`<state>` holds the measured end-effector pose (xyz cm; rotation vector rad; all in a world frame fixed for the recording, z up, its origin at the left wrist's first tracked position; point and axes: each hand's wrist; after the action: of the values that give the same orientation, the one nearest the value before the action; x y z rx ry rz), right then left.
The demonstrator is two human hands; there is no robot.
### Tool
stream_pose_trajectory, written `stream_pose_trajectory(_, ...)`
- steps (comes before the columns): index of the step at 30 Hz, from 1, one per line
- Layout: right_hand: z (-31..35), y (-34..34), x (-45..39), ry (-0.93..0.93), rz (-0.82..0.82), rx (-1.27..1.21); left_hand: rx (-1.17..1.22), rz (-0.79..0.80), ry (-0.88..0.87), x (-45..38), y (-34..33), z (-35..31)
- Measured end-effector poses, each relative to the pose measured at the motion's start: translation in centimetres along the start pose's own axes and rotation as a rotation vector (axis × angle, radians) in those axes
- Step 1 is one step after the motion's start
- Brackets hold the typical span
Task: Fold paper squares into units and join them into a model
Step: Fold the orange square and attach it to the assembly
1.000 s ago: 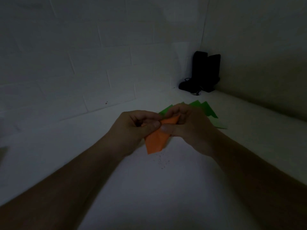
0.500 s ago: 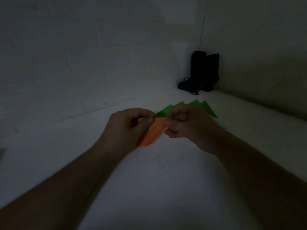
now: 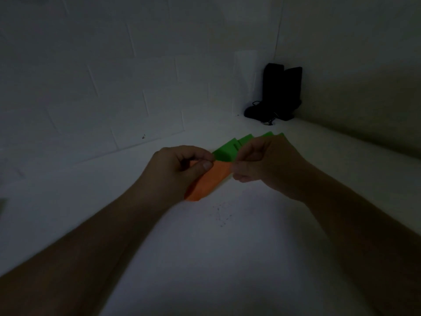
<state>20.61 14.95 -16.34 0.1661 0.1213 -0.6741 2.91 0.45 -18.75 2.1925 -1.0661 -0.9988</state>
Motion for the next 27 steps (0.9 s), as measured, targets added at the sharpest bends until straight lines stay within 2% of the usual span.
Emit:
stream_pose_trajectory(6, 0.0, -0.1, 0.1, 0.077, -0.048, 0.127, 0.181, 0.046, 0.064, -0.1, 0.0, -0.4)
stream_pose_trajectory(12, 0.1, -0.1, 0.2, 0.093, -0.066, 0.183, 0.046, 0.032, 0.016, 0.4, -0.1, -0.8)
stream_pose_trajectory(16, -0.1, 0.0, 0.0, 0.108, -0.076, 0.202, 0.157, 0.053, 0.050, 0.3, 0.0, -0.6)
stream_pose_trajectory(21, 0.6, 0.7, 0.2, 0.029, 0.051, 0.198, 0.267, 0.066, 0.121, 0.1, 0.2, -0.4)
stream_pose_trajectory(27, 1.0, 0.8, 0.5, 0.018, 0.060, 0.229, 0.327, 0.151, 0.098, 0.1, 0.9, -0.7)
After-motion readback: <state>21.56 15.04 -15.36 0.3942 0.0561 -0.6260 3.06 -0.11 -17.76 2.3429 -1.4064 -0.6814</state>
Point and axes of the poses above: each hand's wrist, its own x-axis away from the middle knuckle, its own y-axis out of the back of the hand, z = x × y, and after that the axes turned 14 degrees about -x, right-handed
